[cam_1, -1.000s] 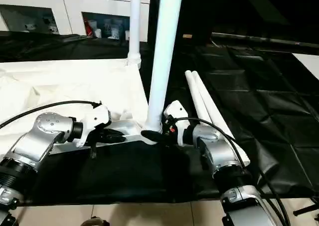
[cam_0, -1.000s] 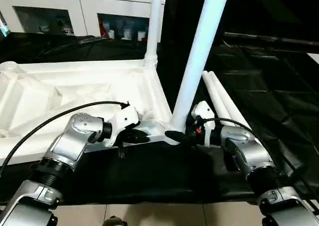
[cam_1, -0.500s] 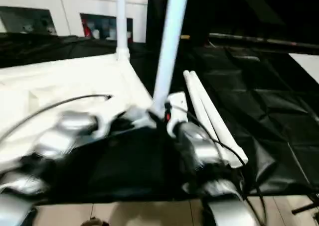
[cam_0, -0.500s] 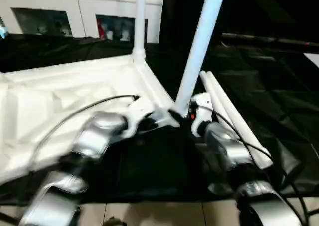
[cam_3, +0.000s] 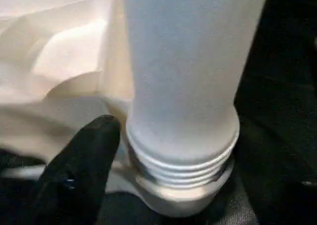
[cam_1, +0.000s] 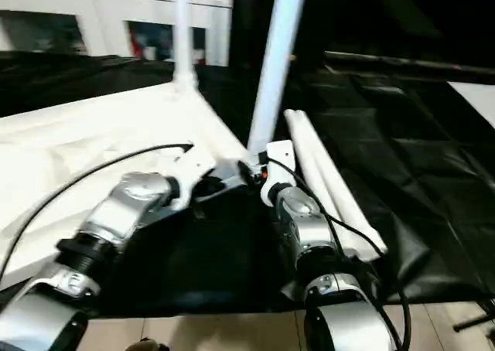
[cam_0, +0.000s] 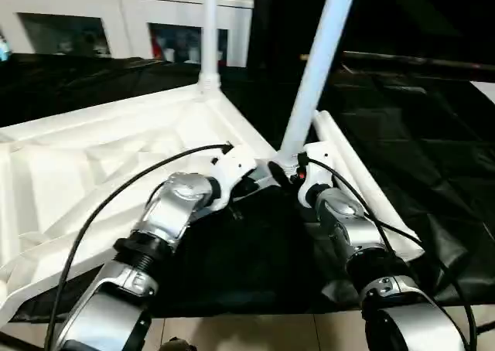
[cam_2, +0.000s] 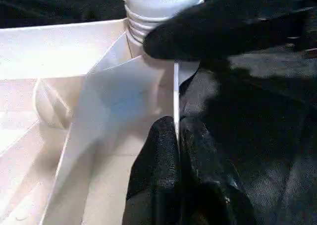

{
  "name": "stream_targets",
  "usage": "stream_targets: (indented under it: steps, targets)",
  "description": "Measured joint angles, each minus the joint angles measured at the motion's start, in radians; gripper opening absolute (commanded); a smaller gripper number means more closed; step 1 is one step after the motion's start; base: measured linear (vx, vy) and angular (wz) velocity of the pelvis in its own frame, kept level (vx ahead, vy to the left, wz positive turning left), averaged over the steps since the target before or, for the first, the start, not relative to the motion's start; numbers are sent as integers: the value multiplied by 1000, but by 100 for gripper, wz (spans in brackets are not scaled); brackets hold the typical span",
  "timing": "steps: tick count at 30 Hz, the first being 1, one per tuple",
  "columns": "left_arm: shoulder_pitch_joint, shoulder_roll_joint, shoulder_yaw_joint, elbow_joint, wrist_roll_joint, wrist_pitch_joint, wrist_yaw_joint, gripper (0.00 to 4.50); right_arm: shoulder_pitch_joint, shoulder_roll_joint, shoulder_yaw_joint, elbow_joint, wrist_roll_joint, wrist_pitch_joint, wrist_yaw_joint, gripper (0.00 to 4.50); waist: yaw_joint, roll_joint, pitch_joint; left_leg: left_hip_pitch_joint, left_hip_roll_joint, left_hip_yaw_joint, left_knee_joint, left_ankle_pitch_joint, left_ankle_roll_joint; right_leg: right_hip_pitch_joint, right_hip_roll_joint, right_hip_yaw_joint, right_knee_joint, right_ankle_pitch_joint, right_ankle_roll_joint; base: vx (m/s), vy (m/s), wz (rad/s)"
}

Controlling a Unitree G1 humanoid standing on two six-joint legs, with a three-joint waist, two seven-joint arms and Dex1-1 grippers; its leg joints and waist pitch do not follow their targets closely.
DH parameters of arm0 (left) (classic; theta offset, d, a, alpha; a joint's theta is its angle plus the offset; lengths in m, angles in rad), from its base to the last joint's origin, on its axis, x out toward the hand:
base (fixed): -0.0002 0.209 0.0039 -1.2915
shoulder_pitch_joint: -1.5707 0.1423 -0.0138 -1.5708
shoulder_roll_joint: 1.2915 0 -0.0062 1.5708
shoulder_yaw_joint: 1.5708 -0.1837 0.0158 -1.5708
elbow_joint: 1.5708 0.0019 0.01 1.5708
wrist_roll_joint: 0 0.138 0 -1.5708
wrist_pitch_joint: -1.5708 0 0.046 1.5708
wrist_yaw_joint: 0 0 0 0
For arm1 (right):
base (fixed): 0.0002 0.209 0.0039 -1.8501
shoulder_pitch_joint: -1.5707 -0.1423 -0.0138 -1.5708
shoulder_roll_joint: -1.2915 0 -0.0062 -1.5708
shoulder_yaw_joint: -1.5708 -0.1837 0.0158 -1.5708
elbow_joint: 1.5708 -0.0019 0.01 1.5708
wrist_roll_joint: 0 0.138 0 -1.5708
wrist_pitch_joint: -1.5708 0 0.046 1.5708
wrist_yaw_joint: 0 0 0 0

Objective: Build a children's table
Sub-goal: Rotate leg to tighten

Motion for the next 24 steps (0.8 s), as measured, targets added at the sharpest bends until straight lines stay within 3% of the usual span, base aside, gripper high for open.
stream_targets:
  steps: [6,16,24]
  targets:
    - [34,92,17,-38,-37,-39,-132,0,35,-91,71,-75,-6,-1,233,382,3,0,0,-2,1,-1,-1,0,0,-2,2,0,0,-1,-1,0,0,0]
    - [111,213,17,-137,-113,-54,-356,0,52,-161,102,-158,35,30,480,382,5,-1,1,-2,1,0,0,0,0,-3,2,1,0,-1,-1,0,0,0]
    - [129,234,17,-169,-123,-47,-388,0,45,-170,118,-155,41,33,541,382,6,-5,3,-2,1,0,1,0,0,-3,1,1,0,-1,-1,0,0,0]
